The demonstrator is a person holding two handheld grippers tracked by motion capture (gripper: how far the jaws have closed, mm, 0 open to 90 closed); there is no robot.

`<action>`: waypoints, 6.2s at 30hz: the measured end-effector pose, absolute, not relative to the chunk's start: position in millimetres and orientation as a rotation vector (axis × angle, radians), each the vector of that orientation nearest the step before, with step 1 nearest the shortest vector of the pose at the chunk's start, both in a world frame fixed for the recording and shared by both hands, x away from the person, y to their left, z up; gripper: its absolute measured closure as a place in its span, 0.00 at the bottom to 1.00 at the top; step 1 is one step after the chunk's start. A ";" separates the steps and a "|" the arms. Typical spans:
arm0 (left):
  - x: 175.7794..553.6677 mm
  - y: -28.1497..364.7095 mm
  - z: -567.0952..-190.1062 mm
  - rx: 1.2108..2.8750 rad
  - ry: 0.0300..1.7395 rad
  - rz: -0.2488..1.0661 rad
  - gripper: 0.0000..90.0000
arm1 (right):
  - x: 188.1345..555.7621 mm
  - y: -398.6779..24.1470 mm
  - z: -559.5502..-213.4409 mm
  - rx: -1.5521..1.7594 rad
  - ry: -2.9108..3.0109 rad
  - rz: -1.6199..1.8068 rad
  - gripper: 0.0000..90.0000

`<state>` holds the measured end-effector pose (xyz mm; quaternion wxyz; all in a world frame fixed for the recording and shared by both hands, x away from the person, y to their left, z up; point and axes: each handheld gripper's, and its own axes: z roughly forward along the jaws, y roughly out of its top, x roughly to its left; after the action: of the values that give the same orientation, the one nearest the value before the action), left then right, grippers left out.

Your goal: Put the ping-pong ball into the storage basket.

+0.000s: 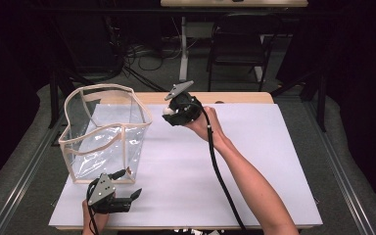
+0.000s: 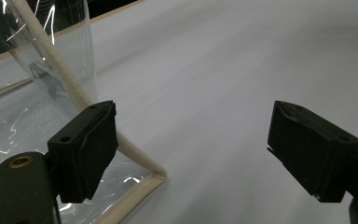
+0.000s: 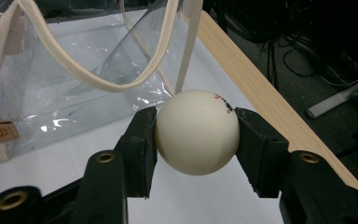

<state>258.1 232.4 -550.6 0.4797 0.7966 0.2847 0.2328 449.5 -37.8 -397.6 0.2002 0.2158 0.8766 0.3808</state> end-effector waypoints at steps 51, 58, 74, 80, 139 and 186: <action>258.6 233.6 -550.7 1.942 0.694 0.568 0.18 | 460.1 -14.5 -368.3 0.571 2.423 1.080 0.56; 258.4 233.3 -550.8 1.942 0.694 0.566 0.18 | 460.2 -10.1 -365.5 0.560 2.420 1.075 0.56; 258.8 233.1 -551.0 1.945 0.693 0.562 0.18 | 460.4 -2.9 -361.9 0.543 2.426 1.081 0.56; 258.7 233.0 -551.0 1.944 0.694 0.563 0.18 | 459.7 1.1 -362.1 0.533 2.430 1.072 0.56; 258.7 234.6 -550.5 1.938 0.693 0.569 0.18 | 456.8 37.9 -355.4 0.468 2.454 1.095 0.56; 258.5 235.5 -550.0 1.939 0.689 0.569 0.18 | 460.3 76.3 -368.2 0.436 2.530 1.044 0.56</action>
<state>258.5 235.5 -550.0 0.4825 0.7955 0.2827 0.2335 460.3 76.3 -368.2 0.1838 0.1547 0.8973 0.3704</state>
